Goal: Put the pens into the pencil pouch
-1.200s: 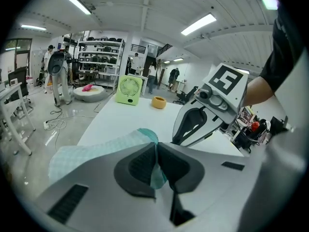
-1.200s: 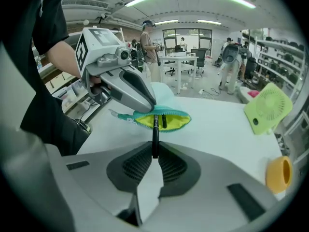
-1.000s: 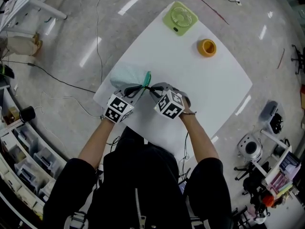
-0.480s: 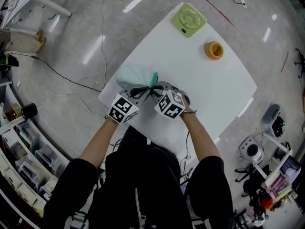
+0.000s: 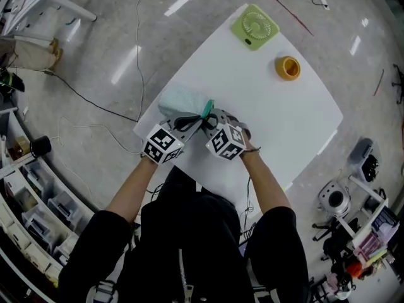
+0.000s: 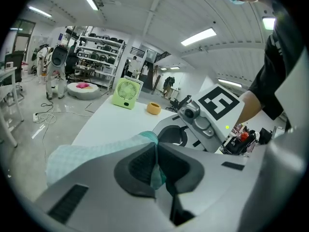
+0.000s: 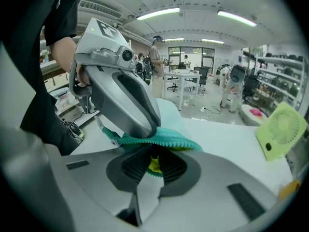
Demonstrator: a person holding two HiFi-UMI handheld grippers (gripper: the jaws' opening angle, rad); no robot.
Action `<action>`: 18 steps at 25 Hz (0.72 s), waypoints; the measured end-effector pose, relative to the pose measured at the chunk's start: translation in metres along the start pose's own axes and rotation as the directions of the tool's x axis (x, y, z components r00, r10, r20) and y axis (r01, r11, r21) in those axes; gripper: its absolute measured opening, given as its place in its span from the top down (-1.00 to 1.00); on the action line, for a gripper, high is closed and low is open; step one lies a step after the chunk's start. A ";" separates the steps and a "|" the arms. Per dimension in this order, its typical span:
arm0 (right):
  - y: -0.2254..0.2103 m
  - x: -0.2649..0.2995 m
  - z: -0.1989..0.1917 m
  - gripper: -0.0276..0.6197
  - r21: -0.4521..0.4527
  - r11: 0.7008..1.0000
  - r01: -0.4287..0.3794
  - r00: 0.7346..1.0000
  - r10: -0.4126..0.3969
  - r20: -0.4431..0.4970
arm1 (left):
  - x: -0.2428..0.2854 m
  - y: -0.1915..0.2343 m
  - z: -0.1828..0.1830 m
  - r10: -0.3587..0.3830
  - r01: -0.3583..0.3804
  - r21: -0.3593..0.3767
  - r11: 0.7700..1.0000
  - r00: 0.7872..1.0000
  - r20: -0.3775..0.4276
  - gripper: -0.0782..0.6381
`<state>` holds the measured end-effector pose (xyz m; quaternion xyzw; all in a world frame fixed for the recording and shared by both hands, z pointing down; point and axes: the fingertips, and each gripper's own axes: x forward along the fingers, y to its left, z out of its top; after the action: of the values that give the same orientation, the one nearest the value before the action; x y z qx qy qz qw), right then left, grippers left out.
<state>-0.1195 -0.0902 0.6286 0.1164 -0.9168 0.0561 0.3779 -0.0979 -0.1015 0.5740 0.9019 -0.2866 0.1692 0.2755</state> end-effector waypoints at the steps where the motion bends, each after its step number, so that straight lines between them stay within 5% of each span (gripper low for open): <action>1: 0.000 0.001 0.000 0.74 0.002 1.000 0.004 1.000 -0.004 0.000 | 0.000 0.001 0.000 0.002 -0.002 0.001 1.000 1.000 -0.002 0.68; 12: -0.013 -0.009 -0.012 0.51 0.064 0.995 0.073 0.997 -0.072 -0.022 | 0.004 0.015 -0.005 0.044 -0.044 0.022 0.999 0.999 -0.022 0.68; 18: -0.027 -0.030 -0.026 0.49 0.171 0.972 0.163 0.987 -0.160 -0.032 | 0.009 0.030 -0.008 0.107 -0.105 0.040 0.994 0.993 -0.040 0.67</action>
<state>-0.0749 -0.1061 0.6261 0.2224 -0.8924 0.1057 0.3782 -0.1100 -0.1216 0.5965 0.8866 -0.3249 0.2080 0.2552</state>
